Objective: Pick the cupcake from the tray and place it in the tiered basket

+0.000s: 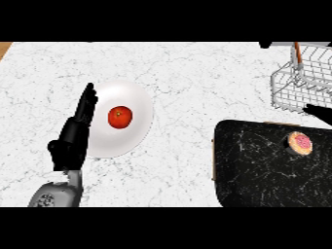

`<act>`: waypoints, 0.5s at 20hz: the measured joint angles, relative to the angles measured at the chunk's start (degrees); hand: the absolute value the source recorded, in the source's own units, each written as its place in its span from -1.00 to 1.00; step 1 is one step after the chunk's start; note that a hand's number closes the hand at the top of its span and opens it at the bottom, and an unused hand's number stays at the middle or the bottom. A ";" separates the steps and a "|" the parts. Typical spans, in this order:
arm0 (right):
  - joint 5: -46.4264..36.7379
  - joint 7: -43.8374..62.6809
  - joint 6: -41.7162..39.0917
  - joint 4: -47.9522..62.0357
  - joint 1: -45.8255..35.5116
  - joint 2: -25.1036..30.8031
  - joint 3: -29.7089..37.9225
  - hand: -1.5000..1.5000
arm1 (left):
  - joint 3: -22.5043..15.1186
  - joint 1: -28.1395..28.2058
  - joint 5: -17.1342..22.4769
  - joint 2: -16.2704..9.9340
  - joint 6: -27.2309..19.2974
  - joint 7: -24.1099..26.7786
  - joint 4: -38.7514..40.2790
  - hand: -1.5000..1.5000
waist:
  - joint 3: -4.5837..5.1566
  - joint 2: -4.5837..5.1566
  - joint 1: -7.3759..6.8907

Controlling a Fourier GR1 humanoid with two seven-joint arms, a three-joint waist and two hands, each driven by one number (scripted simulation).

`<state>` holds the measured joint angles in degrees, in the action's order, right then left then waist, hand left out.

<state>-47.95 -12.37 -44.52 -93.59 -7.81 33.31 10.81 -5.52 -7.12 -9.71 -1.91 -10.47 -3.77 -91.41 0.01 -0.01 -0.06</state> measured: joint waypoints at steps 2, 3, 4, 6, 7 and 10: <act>-0.81 0.52 0.33 -0.26 0.10 -1.11 -0.42 -1.00 | -0.01 0.37 -0.23 0.05 0.15 -0.15 -0.65 0.00 | 0.00 -0.01 0.02; -1.19 0.22 0.61 0.31 -0.13 -1.29 -0.55 -1.00 | 0.37 0.19 -0.11 -0.07 0.44 0.23 -0.03 0.00 | 0.00 0.00 0.01; -1.43 0.65 0.31 -0.03 -0.24 -1.73 -0.69 -1.00 | 0.54 -0.03 -0.22 0.11 0.34 0.80 0.67 0.00 | -0.01 0.00 0.03; -1.93 -0.22 0.86 1.68 -0.71 -1.67 -0.57 -1.00 | 1.33 -0.52 0.23 -0.04 0.77 1.18 1.54 0.00 | 0.00 0.01 0.03; -2.49 -0.06 1.38 2.09 -0.84 -2.26 -1.01 -1.00 | 1.27 -0.72 -0.03 0.28 0.51 1.51 2.04 0.00 | 0.00 0.00 0.04; -3.40 0.24 1.99 2.13 -0.62 -3.59 -1.62 -1.00 | 1.30 -0.79 -0.37 0.59 0.46 1.85 2.50 0.00 | 0.00 0.00 0.05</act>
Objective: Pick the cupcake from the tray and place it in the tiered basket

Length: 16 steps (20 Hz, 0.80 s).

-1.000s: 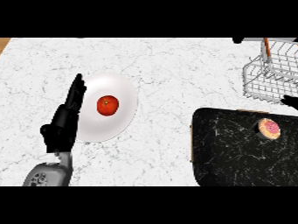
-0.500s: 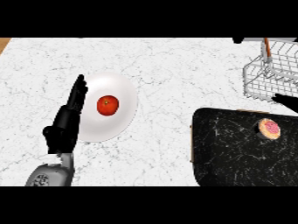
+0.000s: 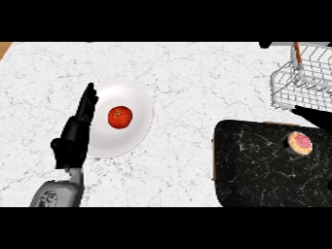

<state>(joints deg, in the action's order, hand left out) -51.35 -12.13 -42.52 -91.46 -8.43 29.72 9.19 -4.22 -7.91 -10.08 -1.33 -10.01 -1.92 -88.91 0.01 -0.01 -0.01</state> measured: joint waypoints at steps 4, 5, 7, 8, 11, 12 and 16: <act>-0.48 -0.60 0.18 2.18 -1.56 -0.43 0.11 -1.00 | 0.41 -0.31 0.30 -0.07 0.58 -0.79 -0.67 0.00 | -0.02 0.01 -0.04; -0.89 -1.39 1.07 2.44 -0.81 -0.38 0.06 -1.00 | 0.42 -0.48 0.18 -0.03 0.57 -1.37 -0.79 0.00 | 0.00 -0.01 -0.03; -1.12 -0.79 1.40 1.98 -0.18 -1.67 -0.19 -1.00 | 0.62 -0.42 0.25 -0.17 0.91 -1.51 -0.86 0.00 | -0.02 0.00 0.00; -1.30 -0.45 1.54 2.01 -0.21 -2.24 -0.35 -1.00 | 0.23 -0.22 -0.18 0.01 0.81 -1.53 -1.14 0.00 | -0.01 -0.01 0.00; -1.66 -1.98 3.70 3.95 0.32 -3.02 -0.46 -1.00 | 0.59 0.25 0.12 0.03 1.06 -0.29 -0.69 0.00 | 0.00 0.00 -0.02; -1.39 -1.23 3.32 3.01 0.54 -3.65 -0.27 -1.00 | 0.45 -0.37 -0.07 0.30 0.72 -0.88 -0.70 0.00 | -0.02 0.00 0.02; -1.98 -1.78 7.37 5.40 0.43 -5.50 0.03 1.00 | -0.35 0.45 -0.11 0.41 -0.01 -0.11 -0.73 0.00 | -0.01 0.00 -0.02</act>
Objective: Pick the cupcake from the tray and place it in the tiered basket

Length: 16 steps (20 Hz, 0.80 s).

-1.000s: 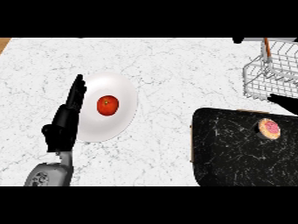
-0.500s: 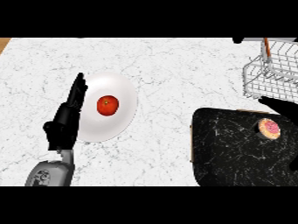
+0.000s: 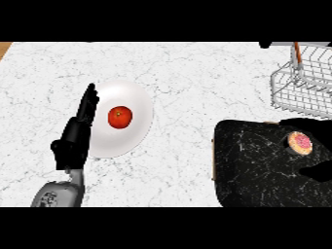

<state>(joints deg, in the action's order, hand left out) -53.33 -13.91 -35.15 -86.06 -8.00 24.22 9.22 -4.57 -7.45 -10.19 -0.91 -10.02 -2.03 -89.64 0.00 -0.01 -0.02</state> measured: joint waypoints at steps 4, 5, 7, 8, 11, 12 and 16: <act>-2.54 -2.10 5.92 1.44 -0.73 0.02 -0.89 1.00 | 0.45 0.03 0.27 -0.10 0.38 0.38 0.62 0.00 | 0.03 0.00 -0.05; -3.37 -2.85 7.73 1.82 -0.85 0.03 -1.28 1.00 | 0.40 -0.73 0.05 0.10 0.01 0.14 1.18 0.00 | 0.05 0.00 -0.04; -5.09 -3.52 11.24 2.84 -1.27 -0.45 -2.06 1.00 | 0.76 -0.43 0.62 -0.69 0.87 -1.27 -0.88 0.00 | 0.13 -0.07 -0.14; -5.20 -3.89 11.87 2.64 -1.17 -0.20 -1.73 1.00 | 0.56 0.15 0.53 -0.57 0.87 -1.13 -1.23 0.00 | 0.09 -0.06 -0.12; -7.16 -2.52 14.85 2.06 -0.63 -1.49 -2.28 1.00 | -0.11 0.20 -0.24 -0.03 0.00 -1.26 -1.04 0.00 | 0.23 -0.16 -0.03; -8.72 0.06 15.14 1.81 -0.76 -2.29 -2.81 1.00 | 0.19 -0.11 -0.10 -0.06 0.00 -0.87 -0.48 0.00 | 0.32 -0.20 -0.03; -16.89 16.10 11.95 0.68 -2.03 -6.39 -5.63 1.00 | -0.31 -0.12 -0.51 -0.10 0.14 -1.10 -0.58 0.00 | 0.77 -0.42 -0.42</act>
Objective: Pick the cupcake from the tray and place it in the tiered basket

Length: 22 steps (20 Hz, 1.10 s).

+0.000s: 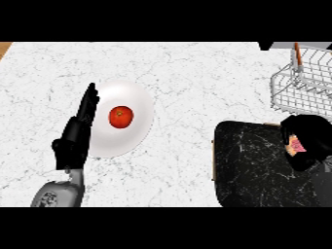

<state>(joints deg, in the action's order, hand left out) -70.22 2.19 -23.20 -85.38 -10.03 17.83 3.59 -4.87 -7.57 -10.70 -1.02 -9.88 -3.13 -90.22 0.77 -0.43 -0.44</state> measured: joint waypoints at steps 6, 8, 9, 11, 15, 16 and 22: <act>-9.88 22.26 -6.92 -4.47 -2.46 -9.25 -4.52 1.00 | -0.18 0.05 -0.01 0.03 -0.57 -0.44 -0.28 0.00 | -0.35 0.11 0.25; -11.80 27.35 -9.67 -8.72 -2.49 -11.52 -5.84 1.00 | 0.21 -0.55 0.26 -0.17 -0.35 -0.56 0.00 0.00 | -0.50 0.15 0.52; -12.51 29.45 -11.32 -11.09 -2.92 -12.32 -6.28 1.00 | 0.28 -0.88 0.22 -0.09 -0.39 -0.47 0.48 0.00 | -0.55 0.17 0.64; -13.78 33.16 -14.34 -16.04 -3.91 -13.61 -6.90 1.00 | 0.05 0.33 0.18 -0.04 -0.38 0.15 0.01 0.00 | -0.62 0.14 0.68; -15.12 37.86 -20.76 -24.40 -9.41 -14.84 -6.32 1.00 | 0.24 0.15 0.10 -0.08 -0.41 -0.09 0.29 0.00 | -0.68 0.16 0.72; -15.42 38.63 -22.01 -26.14 -11.09 -14.82 -6.09 1.00 | 0.49 -0.01 0.30 -0.18 -0.29 -0.12 0.47 0.00 | -0.68 0.17 0.70; -13.45 40.52 -31.96 -33.81 -23.45 -13.43 0.61 1.00 | 0.34 -0.24 0.33 -0.06 -0.51 0.07 0.61 0.00 | -0.69 0.18 0.69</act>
<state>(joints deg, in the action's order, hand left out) -83.67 42.71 -55.16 -119.19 -33.48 4.40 4.20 -4.53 -7.81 -10.37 -1.08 -10.39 -3.07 -89.61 0.08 -0.25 0.26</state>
